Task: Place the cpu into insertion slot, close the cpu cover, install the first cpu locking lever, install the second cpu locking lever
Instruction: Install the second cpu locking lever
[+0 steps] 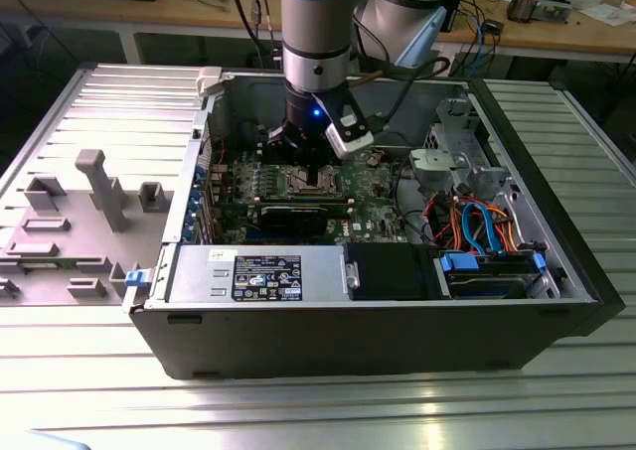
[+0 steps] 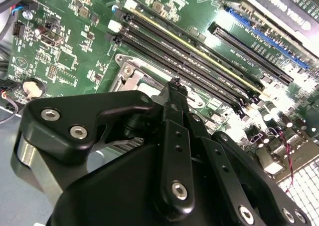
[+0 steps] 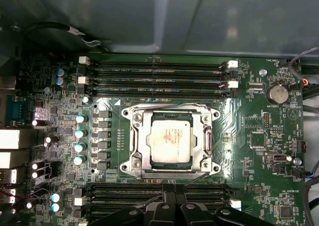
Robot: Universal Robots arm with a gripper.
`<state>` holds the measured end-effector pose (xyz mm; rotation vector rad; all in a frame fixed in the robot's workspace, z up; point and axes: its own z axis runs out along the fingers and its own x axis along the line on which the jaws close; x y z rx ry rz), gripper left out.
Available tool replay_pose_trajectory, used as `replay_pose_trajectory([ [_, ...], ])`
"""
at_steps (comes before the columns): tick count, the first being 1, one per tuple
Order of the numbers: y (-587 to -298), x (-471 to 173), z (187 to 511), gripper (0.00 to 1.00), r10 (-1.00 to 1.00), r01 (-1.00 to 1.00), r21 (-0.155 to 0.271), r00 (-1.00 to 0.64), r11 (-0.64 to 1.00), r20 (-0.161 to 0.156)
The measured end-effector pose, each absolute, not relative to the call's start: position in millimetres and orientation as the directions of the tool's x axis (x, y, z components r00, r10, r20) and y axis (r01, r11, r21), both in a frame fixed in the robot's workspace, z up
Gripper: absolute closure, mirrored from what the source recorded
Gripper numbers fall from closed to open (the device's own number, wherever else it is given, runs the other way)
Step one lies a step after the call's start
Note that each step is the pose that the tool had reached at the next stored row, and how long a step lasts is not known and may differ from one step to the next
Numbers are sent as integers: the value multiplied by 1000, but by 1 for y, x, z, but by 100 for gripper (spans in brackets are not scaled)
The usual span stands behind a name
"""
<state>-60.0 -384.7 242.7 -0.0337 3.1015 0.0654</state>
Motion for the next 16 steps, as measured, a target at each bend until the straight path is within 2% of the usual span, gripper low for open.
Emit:
replay_pose_trajectory([
  [8,-387,-59,241,89,-23,-23,52,-1000,998,-11],
  [12,-389,-60,240,89,-31,-30,53,-999,998,15],
  [16,-389,-62,234,89,-42,-41,56,-999,998,16],
])
